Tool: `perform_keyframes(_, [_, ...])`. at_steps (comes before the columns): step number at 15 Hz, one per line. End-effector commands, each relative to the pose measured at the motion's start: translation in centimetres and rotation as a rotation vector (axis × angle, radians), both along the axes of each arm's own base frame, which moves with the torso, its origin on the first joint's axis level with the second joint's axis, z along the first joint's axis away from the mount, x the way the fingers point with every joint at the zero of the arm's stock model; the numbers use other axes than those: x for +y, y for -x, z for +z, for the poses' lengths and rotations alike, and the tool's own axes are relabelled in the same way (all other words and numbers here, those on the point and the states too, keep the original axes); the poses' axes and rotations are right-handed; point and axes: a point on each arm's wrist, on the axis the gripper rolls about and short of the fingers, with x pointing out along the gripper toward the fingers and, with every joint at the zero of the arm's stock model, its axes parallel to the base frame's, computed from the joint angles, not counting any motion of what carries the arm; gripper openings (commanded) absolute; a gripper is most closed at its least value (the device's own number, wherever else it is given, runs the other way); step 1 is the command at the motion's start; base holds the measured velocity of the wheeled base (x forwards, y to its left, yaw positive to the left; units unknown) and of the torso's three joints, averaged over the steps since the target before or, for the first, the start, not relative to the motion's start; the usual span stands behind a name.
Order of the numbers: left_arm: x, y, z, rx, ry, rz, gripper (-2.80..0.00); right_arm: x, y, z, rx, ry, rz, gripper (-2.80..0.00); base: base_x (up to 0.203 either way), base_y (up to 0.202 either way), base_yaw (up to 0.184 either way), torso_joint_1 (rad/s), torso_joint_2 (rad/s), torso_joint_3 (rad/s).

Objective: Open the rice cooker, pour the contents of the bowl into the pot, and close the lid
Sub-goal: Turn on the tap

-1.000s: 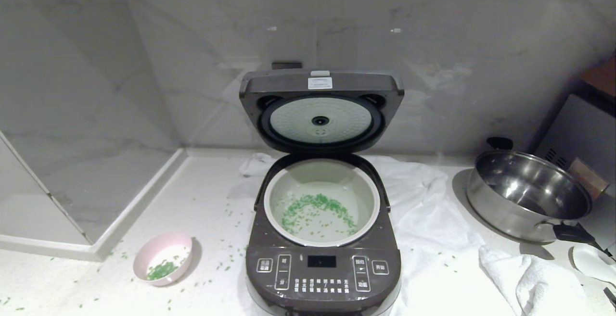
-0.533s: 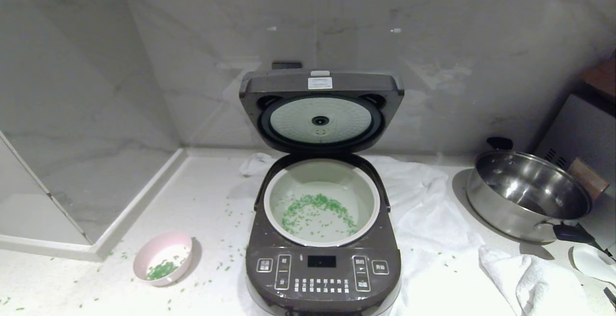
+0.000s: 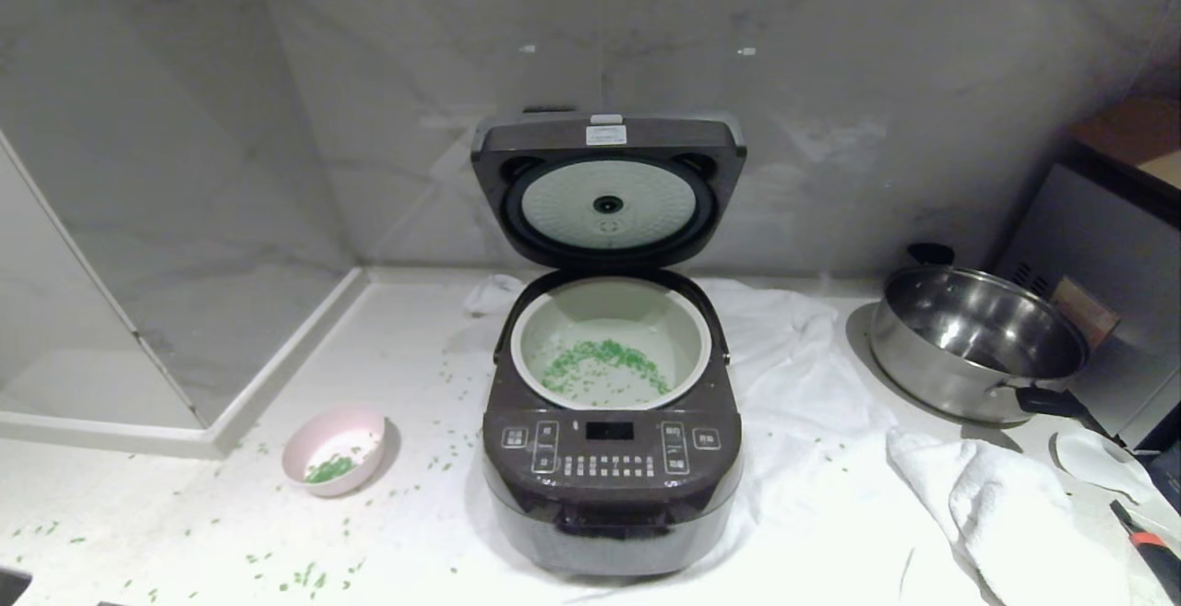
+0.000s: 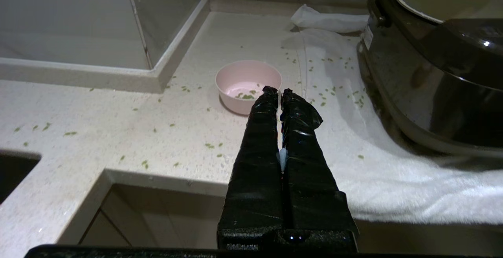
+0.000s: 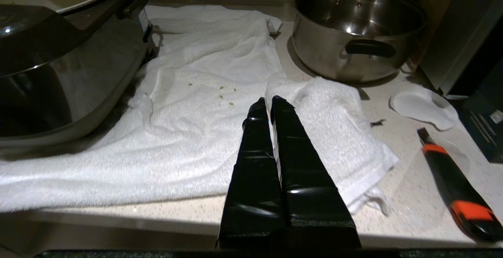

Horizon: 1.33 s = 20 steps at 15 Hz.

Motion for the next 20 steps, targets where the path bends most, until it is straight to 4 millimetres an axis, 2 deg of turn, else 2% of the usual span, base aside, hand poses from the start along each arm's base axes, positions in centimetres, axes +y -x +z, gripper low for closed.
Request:
perform_keyframes(1, [0.0,-0.11,-0.44,0.014,0.0,0.002,-2.8,-0.01,-0.01,0.01,-0.002,-0.008,-0.005,-2.8,-0.191,0.0,-0.001,0.002,0.0,0.002])
perform_keyframes(5, [0.0,-0.12,-0.46,0.014,0.002,0.001,-2.8,-0.01,-0.02,-0.03,-0.003,-0.008,-0.004,-2.8,-0.163,0.0,-0.003,-0.004,0.0,0.004])
perform_keyframes(15, [0.0,-0.11,-0.42,0.013,0.0,0.001,-2.8,-0.01,-0.03,-0.01,-0.004,-0.008,-0.004,-2.8,0.0,0.0,0.0,0.0,0.0,0.0])
perform_keyframes(20, [0.0,-0.12,-0.46,0.014,0.001,0.001,-2.8,-0.01,-0.03,-0.01,-0.004,-0.008,-0.004,-2.8,-0.001,-0.007,0.157,0.003,0.0,0.002])
